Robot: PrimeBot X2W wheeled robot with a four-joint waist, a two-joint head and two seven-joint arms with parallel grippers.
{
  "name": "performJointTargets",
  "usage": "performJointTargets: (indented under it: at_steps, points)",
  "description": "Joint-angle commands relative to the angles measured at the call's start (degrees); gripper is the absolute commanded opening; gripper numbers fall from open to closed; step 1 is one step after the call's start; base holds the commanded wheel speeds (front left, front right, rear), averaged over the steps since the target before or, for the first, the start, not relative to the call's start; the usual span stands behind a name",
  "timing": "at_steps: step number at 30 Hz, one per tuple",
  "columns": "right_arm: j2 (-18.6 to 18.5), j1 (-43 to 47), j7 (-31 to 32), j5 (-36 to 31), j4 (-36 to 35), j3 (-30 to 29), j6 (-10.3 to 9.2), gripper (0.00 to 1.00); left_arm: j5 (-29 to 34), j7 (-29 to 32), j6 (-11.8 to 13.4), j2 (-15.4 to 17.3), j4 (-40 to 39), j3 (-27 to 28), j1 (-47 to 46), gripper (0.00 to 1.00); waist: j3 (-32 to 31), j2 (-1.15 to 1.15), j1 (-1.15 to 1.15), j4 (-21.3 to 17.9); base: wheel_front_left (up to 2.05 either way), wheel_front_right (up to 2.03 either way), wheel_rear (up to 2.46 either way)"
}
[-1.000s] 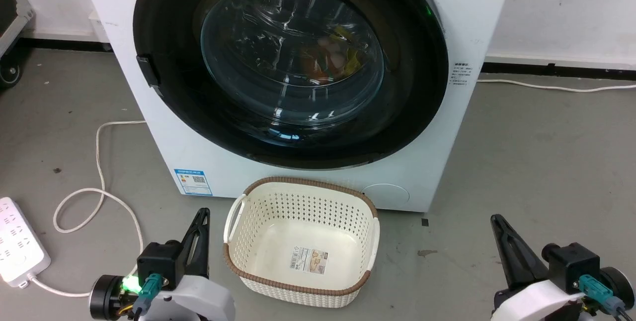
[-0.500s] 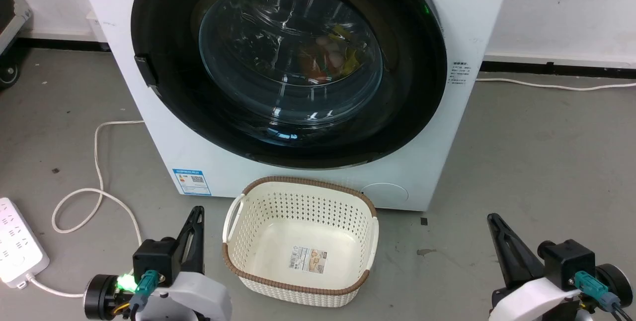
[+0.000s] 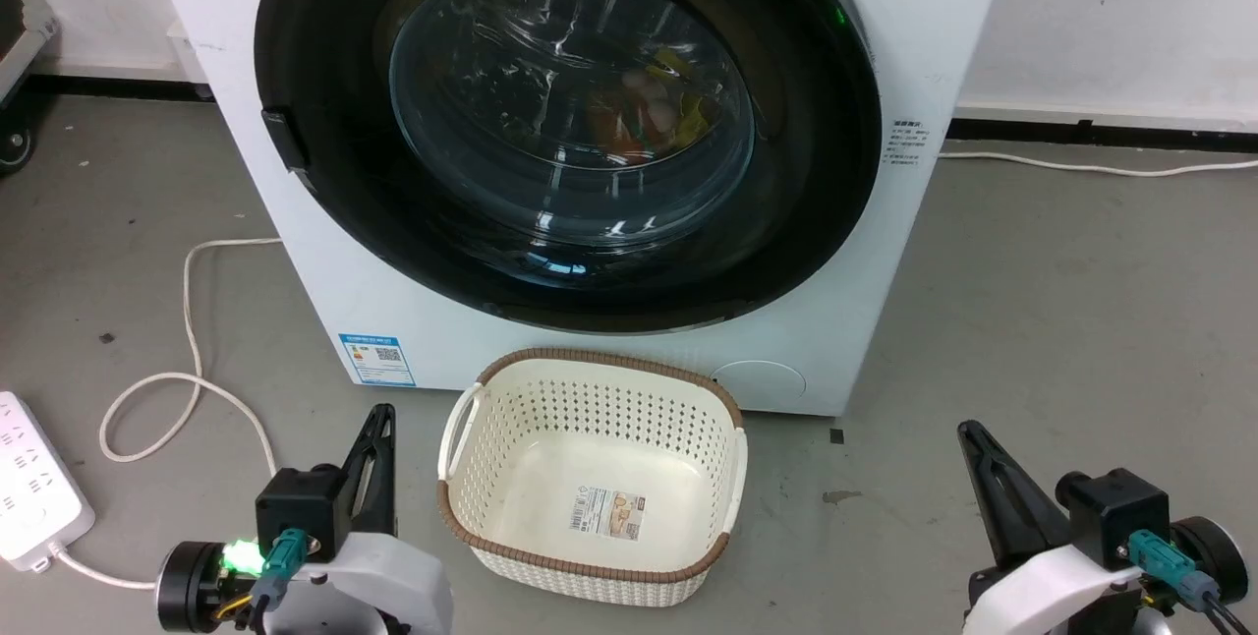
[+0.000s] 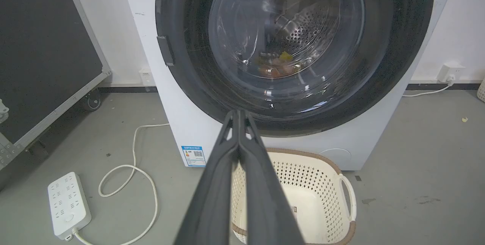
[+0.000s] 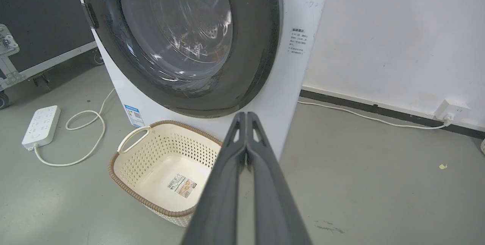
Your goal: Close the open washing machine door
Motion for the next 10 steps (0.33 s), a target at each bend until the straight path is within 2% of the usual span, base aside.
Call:
performJointTargets:
  at_steps: [1,10]
  points:
    - [0.3,-0.6,0.4,-0.4,-0.6,0.2,-0.04,0.0,0.4,0.4,0.4,-0.1,-0.5,0.3,0.9,0.0,0.0,0.0,0.0,0.0,0.0,0.0,0.0]
    - [0.3,-0.7,1.0,-0.5,-1.0,0.3,-0.04,0.0,0.6,1.0,0.6,-0.1,-1.0,0.5,1.0,0.0,0.1,0.0,0.0,-0.1,0.0,0.0,0.0]
